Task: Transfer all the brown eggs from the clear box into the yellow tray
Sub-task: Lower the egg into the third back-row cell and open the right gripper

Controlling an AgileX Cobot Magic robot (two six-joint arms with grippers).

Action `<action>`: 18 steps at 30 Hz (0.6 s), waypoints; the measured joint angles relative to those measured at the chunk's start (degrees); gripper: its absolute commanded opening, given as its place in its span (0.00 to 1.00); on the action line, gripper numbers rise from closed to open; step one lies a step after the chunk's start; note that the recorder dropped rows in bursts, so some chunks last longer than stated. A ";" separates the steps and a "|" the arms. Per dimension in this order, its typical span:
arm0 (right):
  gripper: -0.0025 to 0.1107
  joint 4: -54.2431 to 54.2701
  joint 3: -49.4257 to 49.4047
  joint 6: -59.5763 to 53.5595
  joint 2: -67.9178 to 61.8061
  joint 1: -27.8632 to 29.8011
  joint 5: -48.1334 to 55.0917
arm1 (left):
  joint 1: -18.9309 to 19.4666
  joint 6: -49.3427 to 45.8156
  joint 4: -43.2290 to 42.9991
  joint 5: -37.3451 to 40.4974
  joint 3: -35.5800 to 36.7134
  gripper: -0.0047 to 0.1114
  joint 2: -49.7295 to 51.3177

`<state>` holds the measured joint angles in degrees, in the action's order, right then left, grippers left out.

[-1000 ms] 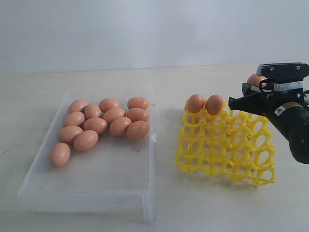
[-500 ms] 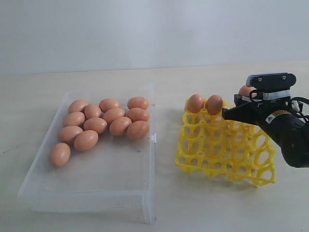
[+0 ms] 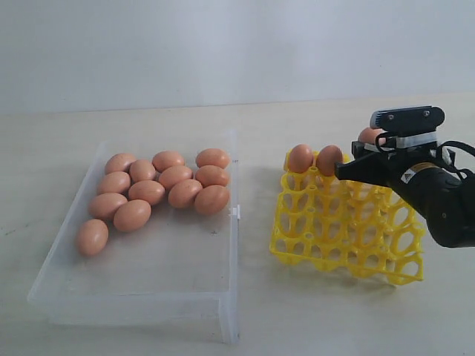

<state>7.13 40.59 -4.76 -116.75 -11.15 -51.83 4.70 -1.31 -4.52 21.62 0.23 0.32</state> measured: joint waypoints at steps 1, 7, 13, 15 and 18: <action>0.02 -0.11 0.00 0.00 0.00 0.00 0.00 | 0.00 0.00 0.00 0.00 0.00 0.04 0.00; 0.02 -0.11 0.00 0.00 -0.17 0.00 0.14 | 0.00 0.00 0.00 0.00 0.00 0.04 0.00; 0.02 -0.11 0.00 0.00 -0.59 0.00 0.14 | 0.00 0.00 0.00 0.00 0.00 0.04 0.00; 0.02 -0.11 0.00 0.00 -1.16 0.00 0.14 | 0.00 0.00 0.00 0.00 0.00 0.04 0.00; 0.02 -0.01 0.00 0.00 -1.47 0.00 0.14 | 0.00 0.00 0.00 0.00 0.00 0.04 0.00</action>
<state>7.12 40.59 -4.76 -118.23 -11.15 -51.69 4.70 -1.31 -4.52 21.62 0.23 0.32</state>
